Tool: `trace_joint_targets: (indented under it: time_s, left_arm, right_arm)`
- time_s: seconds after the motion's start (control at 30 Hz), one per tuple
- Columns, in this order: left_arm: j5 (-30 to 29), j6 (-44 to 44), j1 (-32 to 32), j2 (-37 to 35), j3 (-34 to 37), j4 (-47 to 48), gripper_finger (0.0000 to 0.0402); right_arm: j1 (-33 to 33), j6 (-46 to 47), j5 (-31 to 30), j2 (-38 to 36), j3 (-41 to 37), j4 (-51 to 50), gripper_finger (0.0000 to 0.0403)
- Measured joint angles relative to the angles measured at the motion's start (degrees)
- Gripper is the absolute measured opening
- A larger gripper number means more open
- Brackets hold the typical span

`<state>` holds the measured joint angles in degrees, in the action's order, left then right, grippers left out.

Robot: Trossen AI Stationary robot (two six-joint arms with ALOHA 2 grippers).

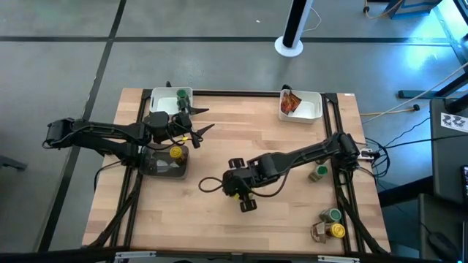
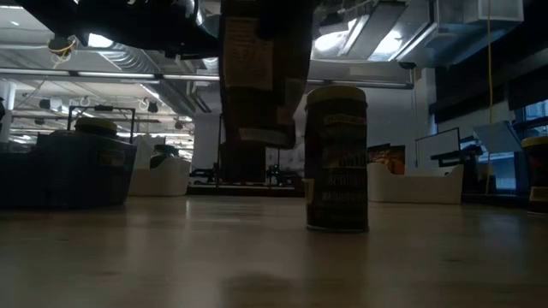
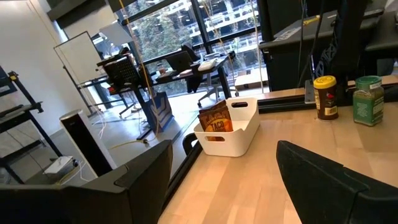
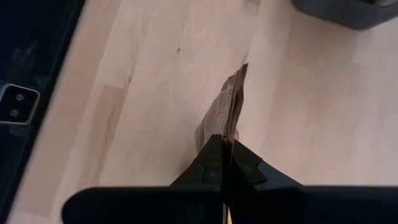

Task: Sort spices by type
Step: Put the orange seasoning pack into the top right white bin

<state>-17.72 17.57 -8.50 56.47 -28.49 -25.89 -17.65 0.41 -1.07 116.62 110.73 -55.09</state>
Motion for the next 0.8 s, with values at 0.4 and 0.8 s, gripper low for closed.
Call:
trace_joint_targets:
  time_s: [0.4,0.8]
  left_arm:
    - [0.0,-0.01,-0.01,0.0,0.0,0.24,0.0276]
    - [-0.01,-0.01,0.01,0.0,0.0,0.37,0.0276]
  right_arm:
    - [1.52,-0.53,-8.99,-7.53,3.61,-8.23,0.0001]
    - [12.56,3.56,-19.16,-18.17,3.59,-21.6,0.0001]
